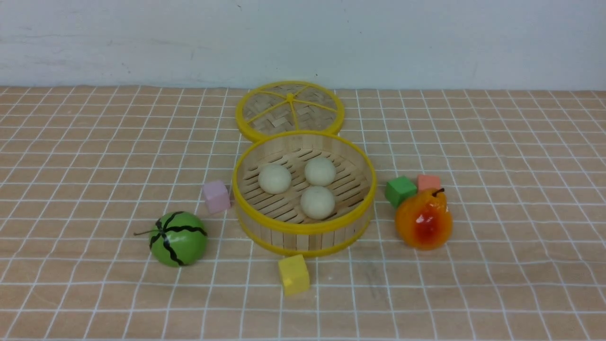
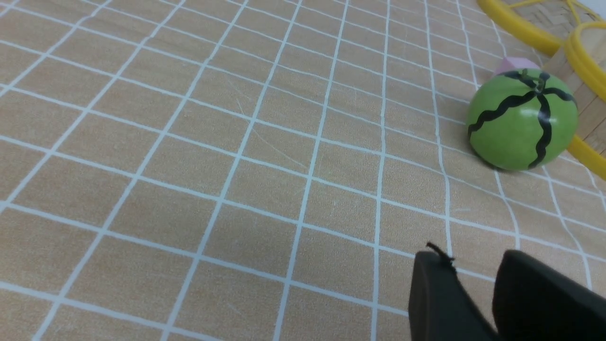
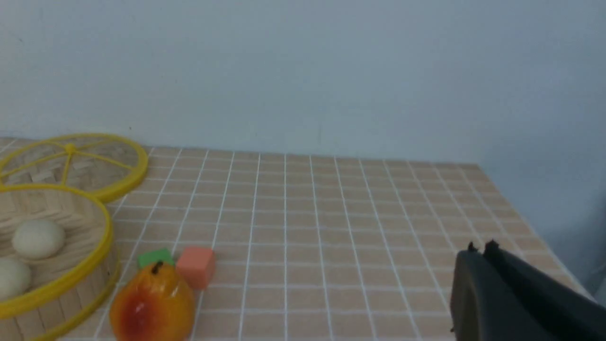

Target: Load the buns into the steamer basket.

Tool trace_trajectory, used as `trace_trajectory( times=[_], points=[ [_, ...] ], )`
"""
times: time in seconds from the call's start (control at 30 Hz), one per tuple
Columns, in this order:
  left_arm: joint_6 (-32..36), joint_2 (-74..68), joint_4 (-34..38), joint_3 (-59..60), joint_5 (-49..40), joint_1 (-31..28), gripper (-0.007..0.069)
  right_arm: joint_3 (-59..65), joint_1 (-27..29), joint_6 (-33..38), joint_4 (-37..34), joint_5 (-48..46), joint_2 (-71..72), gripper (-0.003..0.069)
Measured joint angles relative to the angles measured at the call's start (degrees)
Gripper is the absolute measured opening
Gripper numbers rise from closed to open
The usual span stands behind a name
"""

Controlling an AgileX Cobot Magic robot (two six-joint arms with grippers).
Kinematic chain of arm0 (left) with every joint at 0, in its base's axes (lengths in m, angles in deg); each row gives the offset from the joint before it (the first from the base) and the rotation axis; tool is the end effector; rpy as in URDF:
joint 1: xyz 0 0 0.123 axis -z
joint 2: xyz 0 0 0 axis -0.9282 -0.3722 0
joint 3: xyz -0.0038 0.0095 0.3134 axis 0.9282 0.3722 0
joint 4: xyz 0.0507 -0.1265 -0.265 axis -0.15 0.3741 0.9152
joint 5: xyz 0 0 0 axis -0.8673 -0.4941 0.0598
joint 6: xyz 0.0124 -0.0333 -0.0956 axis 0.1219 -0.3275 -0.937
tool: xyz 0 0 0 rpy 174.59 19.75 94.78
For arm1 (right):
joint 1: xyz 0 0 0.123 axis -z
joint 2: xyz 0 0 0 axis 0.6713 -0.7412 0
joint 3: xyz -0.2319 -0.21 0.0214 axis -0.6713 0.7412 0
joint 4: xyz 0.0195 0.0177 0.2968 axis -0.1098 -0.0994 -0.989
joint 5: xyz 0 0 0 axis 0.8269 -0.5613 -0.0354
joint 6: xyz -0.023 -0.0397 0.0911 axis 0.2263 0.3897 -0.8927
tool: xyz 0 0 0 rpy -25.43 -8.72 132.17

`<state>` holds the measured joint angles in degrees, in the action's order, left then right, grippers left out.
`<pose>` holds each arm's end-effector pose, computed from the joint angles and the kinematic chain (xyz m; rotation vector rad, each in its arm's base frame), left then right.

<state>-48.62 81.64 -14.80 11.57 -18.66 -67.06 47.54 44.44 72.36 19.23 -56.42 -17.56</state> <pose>0.0809 0.0026 0.1645 -0.3098 1.8649 -0.1922 0.0898 -0.0071 0.3300 0.0221 1.6580 -0.0926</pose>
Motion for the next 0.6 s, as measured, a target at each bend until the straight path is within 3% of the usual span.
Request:
trace_trajectory(
  times=[0.1,0.23,0.6],
  points=[
    [0.0,0.0,0.0,0.0,0.0,0.0,0.0186,15.6,2.3,-2.7,-0.4,3.7,9.1,0.0001],
    [0.0,0.0,0.0,0.0,0.0,0.0,0.0191,25.9,4.0,-4.9,-2.2,2.4,14.6,0.0003],
    [0.0,0.0,0.0,0.0,0.0,0.0,0.02,26.9,4.5,-4.5,-2.4,-0.8,15.0,0.0011]
  ],
)
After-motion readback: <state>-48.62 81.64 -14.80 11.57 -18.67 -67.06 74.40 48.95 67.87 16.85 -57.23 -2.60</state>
